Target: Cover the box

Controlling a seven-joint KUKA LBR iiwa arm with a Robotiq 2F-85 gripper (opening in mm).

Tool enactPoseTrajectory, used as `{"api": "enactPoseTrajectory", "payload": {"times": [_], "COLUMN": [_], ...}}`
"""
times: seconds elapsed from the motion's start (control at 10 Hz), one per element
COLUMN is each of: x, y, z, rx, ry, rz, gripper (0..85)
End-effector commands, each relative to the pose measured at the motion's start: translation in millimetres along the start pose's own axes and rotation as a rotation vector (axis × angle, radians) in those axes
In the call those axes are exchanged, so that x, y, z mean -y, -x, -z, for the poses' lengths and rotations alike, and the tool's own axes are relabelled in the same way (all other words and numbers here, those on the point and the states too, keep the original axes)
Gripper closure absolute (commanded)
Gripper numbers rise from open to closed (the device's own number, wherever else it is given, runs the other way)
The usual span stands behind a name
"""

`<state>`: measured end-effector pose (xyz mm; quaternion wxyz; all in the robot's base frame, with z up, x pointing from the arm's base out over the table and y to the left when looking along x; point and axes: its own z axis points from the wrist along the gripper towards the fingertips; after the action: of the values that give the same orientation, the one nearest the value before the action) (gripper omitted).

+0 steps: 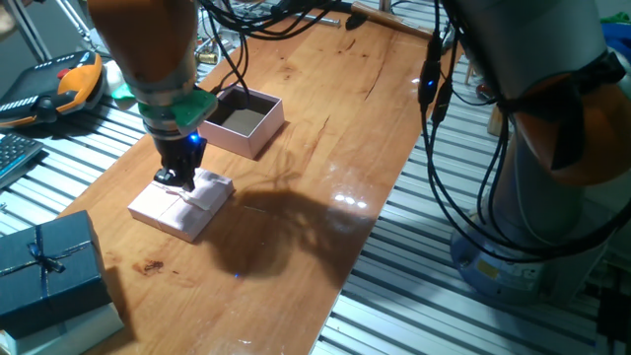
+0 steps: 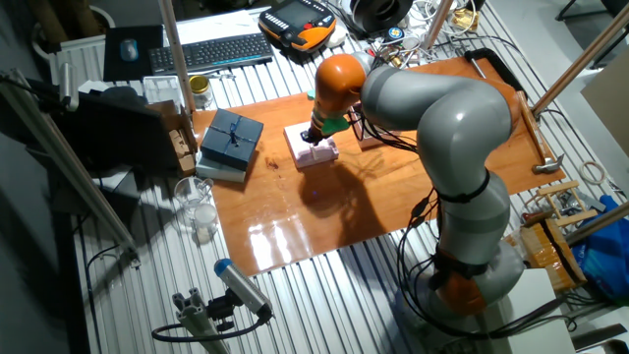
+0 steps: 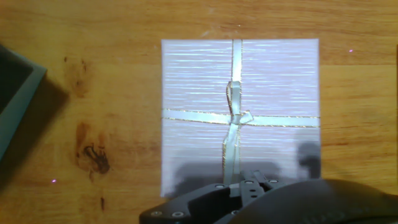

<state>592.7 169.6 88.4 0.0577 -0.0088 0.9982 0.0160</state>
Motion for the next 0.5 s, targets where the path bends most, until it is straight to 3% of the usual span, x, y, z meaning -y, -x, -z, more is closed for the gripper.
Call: {"api": "enactPoseTrajectory", "payload": {"times": [0.0, 0.4], "x": [0.0, -2.3], "y": [0.4, 6.6], "z": [-1.1, -8.5], "rx": [-0.011, -0.028], "ry": [-0.007, -0.006], "rz": [-0.001, -0.009], "gripper": [85.0, 85.0]}}
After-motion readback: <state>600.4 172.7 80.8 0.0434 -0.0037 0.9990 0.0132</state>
